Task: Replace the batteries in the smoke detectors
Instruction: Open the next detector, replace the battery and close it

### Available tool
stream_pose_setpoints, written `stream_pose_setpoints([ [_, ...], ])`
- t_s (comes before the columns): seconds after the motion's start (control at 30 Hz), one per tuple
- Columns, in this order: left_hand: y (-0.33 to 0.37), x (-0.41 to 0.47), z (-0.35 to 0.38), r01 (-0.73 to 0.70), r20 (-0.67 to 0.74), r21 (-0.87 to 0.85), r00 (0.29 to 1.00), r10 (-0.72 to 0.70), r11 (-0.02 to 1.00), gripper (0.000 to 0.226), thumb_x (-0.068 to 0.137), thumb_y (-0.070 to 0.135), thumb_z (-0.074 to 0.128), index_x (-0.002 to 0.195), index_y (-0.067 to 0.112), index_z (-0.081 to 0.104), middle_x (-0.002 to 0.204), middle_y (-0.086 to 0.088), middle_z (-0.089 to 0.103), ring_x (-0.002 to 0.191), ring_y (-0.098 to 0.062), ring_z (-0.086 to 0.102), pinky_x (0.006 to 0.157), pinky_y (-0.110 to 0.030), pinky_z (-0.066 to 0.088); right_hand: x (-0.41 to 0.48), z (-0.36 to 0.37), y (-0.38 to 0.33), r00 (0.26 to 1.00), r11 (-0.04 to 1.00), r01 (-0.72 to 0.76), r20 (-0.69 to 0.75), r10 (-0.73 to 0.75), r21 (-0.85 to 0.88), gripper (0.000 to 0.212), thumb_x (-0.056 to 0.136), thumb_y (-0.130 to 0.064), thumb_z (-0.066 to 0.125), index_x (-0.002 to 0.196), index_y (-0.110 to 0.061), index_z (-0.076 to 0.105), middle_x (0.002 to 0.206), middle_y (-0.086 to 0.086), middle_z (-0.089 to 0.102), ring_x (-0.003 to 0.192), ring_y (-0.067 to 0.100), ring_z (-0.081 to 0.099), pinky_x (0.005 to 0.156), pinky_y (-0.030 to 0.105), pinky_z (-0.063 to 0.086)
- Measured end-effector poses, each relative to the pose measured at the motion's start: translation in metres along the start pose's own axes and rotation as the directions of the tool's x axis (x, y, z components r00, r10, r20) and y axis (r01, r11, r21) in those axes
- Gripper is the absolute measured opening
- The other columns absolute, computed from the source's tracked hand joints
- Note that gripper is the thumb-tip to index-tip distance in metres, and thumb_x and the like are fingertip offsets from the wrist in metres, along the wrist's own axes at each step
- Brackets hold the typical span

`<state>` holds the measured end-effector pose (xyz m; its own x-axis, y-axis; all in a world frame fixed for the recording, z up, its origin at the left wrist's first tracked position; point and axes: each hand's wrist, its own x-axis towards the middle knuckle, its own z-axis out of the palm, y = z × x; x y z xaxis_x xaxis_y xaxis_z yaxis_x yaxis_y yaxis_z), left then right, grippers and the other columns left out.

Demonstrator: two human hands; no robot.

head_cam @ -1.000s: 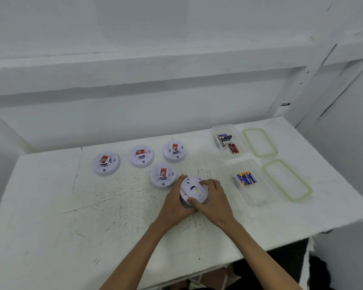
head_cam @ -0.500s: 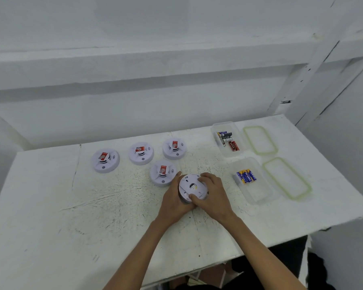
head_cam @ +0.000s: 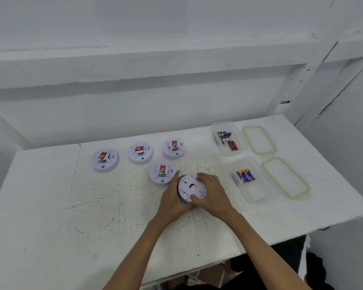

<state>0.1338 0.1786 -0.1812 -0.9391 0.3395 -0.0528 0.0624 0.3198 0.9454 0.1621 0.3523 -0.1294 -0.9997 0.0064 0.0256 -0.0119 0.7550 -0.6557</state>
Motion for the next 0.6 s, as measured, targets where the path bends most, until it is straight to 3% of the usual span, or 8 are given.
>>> stream_pose_setpoints([
  [0.23,-0.002,0.0,0.002,-0.005,-0.01,-0.01,1.0,0.005,1.0,0.116,0.069,0.025,0.094,0.16,0.017,0.022,0.141,0.021,0.052,0.125,0.013,0.051,0.095,-0.005,0.043,0.003,-0.005,-0.001,0.999,1.0,-0.011,0.052,0.012,-0.013,0.076,0.068,-0.056,0.062,0.131,-0.014,0.055,0.141,-0.002,0.051,0.127,0.016,0.041,0.099,0.023,0.037],
  [0.33,-0.002,-0.001,0.005,-0.045,-0.009,0.005,0.999,0.045,0.999,0.115,0.069,0.038,0.09,0.159,0.014,0.022,0.148,0.012,0.05,0.132,0.009,0.048,0.1,-0.009,0.043,0.002,-0.006,-0.002,0.998,0.999,-0.04,0.055,0.038,0.023,0.076,0.067,-0.056,0.062,0.13,-0.015,0.054,0.14,-0.003,0.051,0.123,0.017,0.044,0.094,0.023,0.038],
  [0.47,-0.001,0.002,0.009,-0.064,-0.045,0.035,0.997,0.065,0.997,0.115,0.066,0.048,0.092,0.154,0.016,0.027,0.147,0.006,0.047,0.136,-0.011,0.049,0.108,-0.033,0.049,0.0,-0.006,-0.003,0.998,0.998,-0.058,0.026,0.057,0.029,0.075,0.068,-0.055,0.061,0.13,-0.012,0.054,0.135,0.0,0.052,0.118,0.017,0.048,0.092,0.021,0.037],
  [0.6,0.003,0.002,0.014,-0.054,-0.097,0.04,0.994,0.057,0.998,0.115,0.065,0.05,0.09,0.154,0.016,0.026,0.142,0.004,0.048,0.132,-0.012,0.051,0.106,-0.03,0.049,-0.002,-0.002,-0.006,0.994,0.994,-0.104,-0.031,0.105,0.032,0.074,0.068,-0.056,0.063,0.127,-0.012,0.054,0.126,0.0,0.053,0.111,0.016,0.05,0.09,0.024,0.043],
])
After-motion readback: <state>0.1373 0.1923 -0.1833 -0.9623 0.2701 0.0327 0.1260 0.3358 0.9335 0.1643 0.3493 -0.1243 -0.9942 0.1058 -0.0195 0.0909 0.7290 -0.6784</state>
